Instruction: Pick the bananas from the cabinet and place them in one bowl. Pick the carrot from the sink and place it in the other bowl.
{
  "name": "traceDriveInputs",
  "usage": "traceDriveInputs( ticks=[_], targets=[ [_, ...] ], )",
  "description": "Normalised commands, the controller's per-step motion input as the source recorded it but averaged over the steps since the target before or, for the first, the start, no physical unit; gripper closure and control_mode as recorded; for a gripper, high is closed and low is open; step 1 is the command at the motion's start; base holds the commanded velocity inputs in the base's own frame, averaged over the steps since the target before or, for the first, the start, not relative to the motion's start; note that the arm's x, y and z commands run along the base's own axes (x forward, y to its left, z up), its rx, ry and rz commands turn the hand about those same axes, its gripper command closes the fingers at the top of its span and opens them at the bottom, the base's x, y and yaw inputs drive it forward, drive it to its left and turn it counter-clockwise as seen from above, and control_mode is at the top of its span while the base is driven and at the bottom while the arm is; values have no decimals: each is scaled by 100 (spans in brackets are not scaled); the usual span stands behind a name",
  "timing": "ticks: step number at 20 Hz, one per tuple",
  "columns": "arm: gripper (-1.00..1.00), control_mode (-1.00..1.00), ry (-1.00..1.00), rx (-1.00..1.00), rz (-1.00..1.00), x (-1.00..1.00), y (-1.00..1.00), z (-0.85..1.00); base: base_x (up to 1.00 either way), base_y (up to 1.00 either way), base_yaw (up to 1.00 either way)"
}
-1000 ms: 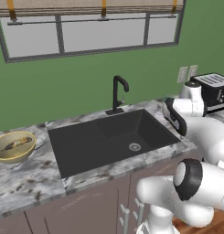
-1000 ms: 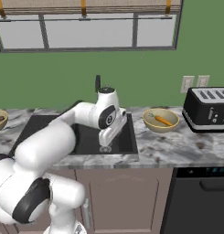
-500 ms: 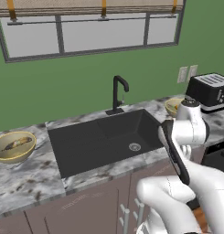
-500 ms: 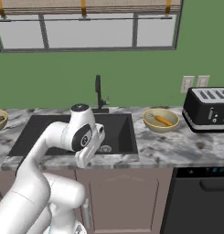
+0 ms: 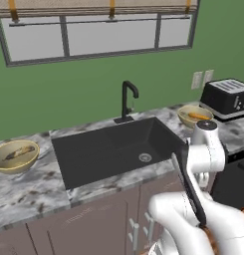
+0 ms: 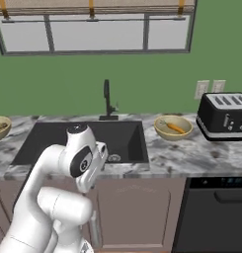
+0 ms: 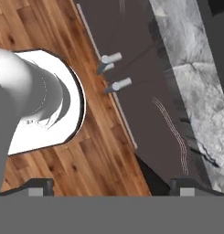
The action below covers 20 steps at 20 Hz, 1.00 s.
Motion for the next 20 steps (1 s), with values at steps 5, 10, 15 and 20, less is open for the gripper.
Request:
traceDriveInputs(
  ticks=[5,10,15,20],
  targets=[
    [-100,100,0,0,0,0,0,0,-93,-25,5],
    [-100,100,0,0,0,0,0,0,-68,-39,-10],
    [-100,100,0,0,0,0,0,0,0,-2,-49],
    [-100,100,0,0,0,0,0,0,0,0,-50]
  ],
)
